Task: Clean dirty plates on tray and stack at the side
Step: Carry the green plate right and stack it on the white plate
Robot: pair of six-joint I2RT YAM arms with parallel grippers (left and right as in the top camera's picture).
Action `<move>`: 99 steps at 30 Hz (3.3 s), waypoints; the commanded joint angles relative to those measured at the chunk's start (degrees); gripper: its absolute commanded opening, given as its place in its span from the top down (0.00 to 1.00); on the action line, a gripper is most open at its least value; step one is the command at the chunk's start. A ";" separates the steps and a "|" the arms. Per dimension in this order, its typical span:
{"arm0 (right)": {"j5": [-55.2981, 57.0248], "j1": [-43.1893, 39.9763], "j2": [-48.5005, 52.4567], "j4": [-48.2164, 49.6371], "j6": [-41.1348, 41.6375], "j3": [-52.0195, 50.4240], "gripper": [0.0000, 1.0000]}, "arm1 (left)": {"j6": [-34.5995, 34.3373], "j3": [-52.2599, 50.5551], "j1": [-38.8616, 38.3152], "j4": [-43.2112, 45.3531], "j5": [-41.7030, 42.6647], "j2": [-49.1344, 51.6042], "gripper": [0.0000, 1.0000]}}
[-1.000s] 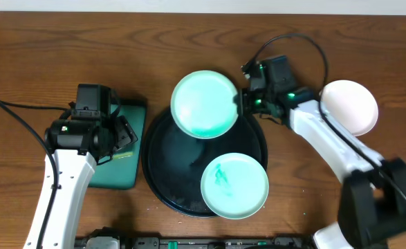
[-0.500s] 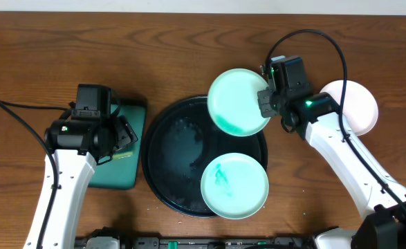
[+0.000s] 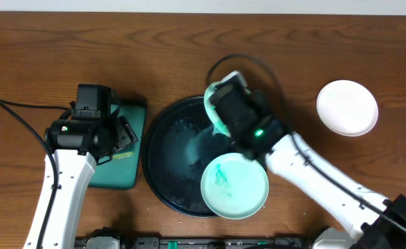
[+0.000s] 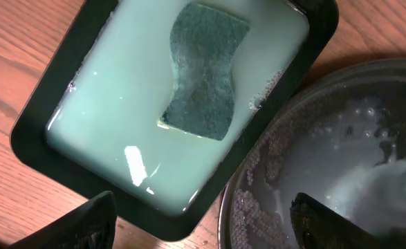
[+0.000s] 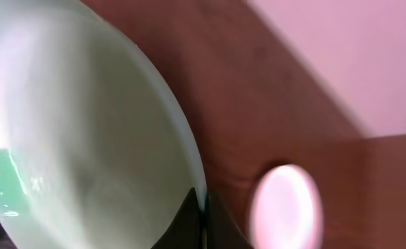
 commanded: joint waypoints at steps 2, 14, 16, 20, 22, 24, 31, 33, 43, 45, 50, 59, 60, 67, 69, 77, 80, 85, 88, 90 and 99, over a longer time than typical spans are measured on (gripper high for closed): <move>23.10 8.22 -1.09 0.44 -3.76 0.09 0.99 | 0.55 -0.37 -0.17 -0.17 -0.31 -0.22 0.19; 45.40 20.72 -1.09 2.69 -14.38 0.09 0.99 | 0.55 -0.37 -0.17 -0.17 -0.31 -0.20 0.19; 45.40 21.20 -1.09 3.58 -15.74 0.09 0.99 | 0.55 -0.37 -0.17 -0.17 -0.31 -0.20 0.19; 45.55 21.40 -1.09 4.81 -17.42 0.09 0.99 | 0.55 -0.37 -0.17 -0.17 -0.31 -0.20 0.19; 45.53 21.51 -1.05 5.57 -17.42 0.09 0.99 | 0.55 -0.37 -0.17 -0.17 -0.31 -0.20 0.19; 45.55 21.51 -1.05 5.55 -17.44 0.09 0.99 | 0.55 -0.37 -0.17 -0.17 -0.31 -0.20 0.19; 45.57 21.70 -1.05 5.57 -18.71 0.09 0.99 | 0.55 -0.37 -0.17 -0.17 -0.31 -0.20 0.19; 45.55 21.73 -1.05 5.57 -18.71 0.09 0.99 | 0.55 -0.37 -0.17 -0.17 -0.31 -0.20 0.19; 45.11 21.73 -1.05 5.97 -18.67 0.09 0.99 | 0.55 -0.37 -0.17 -0.17 -0.31 -0.20 0.19; 44.81 21.73 -1.05 6.03 -18.64 0.09 0.99 | 0.55 -0.37 -0.17 -0.17 -0.31 -0.20 0.19; 34.40 21.64 -1.05 5.73 -12.31 0.09 0.99 | 0.55 -0.37 -0.17 -0.17 -0.28 -0.20 0.19; -14.86 12.39 -0.96 0.24 32.02 0.07 0.99 | 0.72 -0.37 -0.17 -0.61 -0.31 -0.20 0.19; -17.81 10.25 -0.96 -0.33 36.94 0.07 0.99 | 1.11 -0.37 -0.17 -0.61 -0.31 -0.20 0.19; -41.22 -4.79 -0.98 1.62 45.00 0.07 0.99 | 1.42 -0.37 -0.17 -0.61 -0.31 -0.20 0.19; -47.67 -9.60 -0.98 1.99 47.43 0.07 0.99 | 1.42 -0.37 -0.17 -0.59 -0.31 -0.20 0.19; -56.48 -29.09 -0.98 1.36 49.44 0.07 0.99 | 1.42 -0.37 -0.17 -0.61 -0.31 -0.20 0.19; -56.08 -36.76 -0.98 -1.18 48.83 0.07 0.99 | 1.42 -0.37 -0.17 -0.61 -0.31 -0.20 0.19; -54.49 -49.83 -0.98 -6.45 46.16 0.07 0.99 | 1.42 -0.37 -0.17 -0.61 -0.31 -0.20 0.19; -52.92 -56.92 -0.98 -8.41 44.54 0.07 0.99 | 1.42 -0.37 -0.17 -0.59 -0.31 -0.20 0.19; -51.45 -61.81 -0.96 -9.29 44.11 0.04 0.99 | 1.42 -0.37 -0.17 -0.59 -0.28 -0.20 0.19; -44.87 -74.73 0.79 -11.32 44.06 0.00 0.99 | 1.42 -0.37 -0.17 -0.59 -0.31 -0.20 0.19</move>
